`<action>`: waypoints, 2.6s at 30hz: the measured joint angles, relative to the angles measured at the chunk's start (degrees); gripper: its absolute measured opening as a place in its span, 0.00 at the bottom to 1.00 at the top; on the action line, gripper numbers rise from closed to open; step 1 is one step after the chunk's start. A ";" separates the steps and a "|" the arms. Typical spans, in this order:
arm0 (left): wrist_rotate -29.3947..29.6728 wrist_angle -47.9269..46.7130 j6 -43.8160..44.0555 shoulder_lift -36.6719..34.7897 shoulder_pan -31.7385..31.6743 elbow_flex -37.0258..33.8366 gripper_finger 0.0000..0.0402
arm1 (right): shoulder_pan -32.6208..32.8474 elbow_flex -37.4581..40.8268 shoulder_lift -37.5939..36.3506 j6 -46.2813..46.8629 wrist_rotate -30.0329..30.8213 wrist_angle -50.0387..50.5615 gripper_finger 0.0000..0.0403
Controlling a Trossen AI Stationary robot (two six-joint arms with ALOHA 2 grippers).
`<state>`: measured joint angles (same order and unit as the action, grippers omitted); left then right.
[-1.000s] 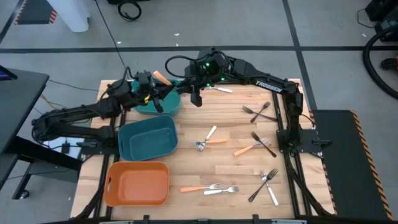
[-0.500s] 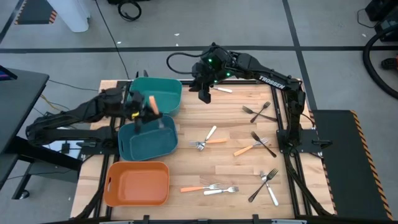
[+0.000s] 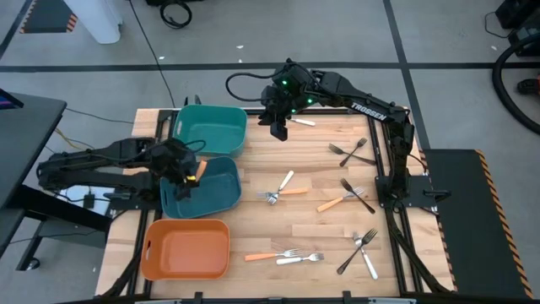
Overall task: Sort silverware by color (type)
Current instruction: Put the orange fork into the blue bin, then put the white fork into the green bin
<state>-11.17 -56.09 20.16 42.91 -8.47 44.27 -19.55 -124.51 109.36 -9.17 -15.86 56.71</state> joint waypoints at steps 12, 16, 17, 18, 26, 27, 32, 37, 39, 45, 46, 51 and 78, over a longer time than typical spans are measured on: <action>0.07 -1.16 -5.35 8.73 3.86 -0.02 0.15 | -0.04 0.00 0.00 -0.02 2.77 0.11 0.24; 0.03 -1.12 -5.76 11.31 4.75 -0.02 0.20 | -0.12 0.00 0.02 -0.02 6.30 1.19 0.24; 0.03 -1.09 -5.57 11.81 4.96 -0.02 0.22 | -0.15 0.00 0.02 -0.02 7.27 1.63 0.24; 0.03 -1.09 -5.53 12.28 5.15 -0.02 0.24 | -0.21 0.00 0.02 -0.02 8.36 2.30 0.24; -0.03 -0.57 -2.19 14.16 5.72 -0.02 0.33 | -1.78 0.00 0.02 -1.66 12.19 10.07 0.24; -0.03 0.04 -1.23 14.13 5.72 -0.02 0.33 | -2.25 0.00 0.02 -1.57 12.70 11.23 0.24; 1.72 7.67 0.24 13.54 5.66 -0.02 0.33 | -5.32 0.00 0.04 -1.55 13.07 16.17 0.24; 7.00 17.58 -0.99 13.58 5.64 -0.02 0.33 | -9.41 1.15 0.17 -2.96 12.98 13.89 0.24; 8.66 19.14 -1.59 13.58 5.64 -0.02 0.33 | -11.06 2.51 0.20 -4.97 12.94 11.50 0.24; 11.49 19.76 -1.29 13.58 5.64 -0.02 0.33 | -15.13 8.24 0.22 -10.31 15.22 0.78 0.24; 11.53 19.81 -1.31 13.58 5.64 -0.02 0.33 | -15.62 9.38 0.22 -11.27 16.13 -1.34 0.24; 11.57 20.00 0.37 13.58 5.66 -0.02 0.33 | -18.22 15.56 0.24 -14.48 17.59 -8.60 0.25; 11.66 25.64 7.73 13.58 5.64 -0.02 0.33 | -29.30 40.54 0.24 -14.25 2.23 -17.82 0.23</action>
<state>0.49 -30.45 27.89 56.49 -2.83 44.25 -48.85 -83.97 109.60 -23.42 -13.63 38.88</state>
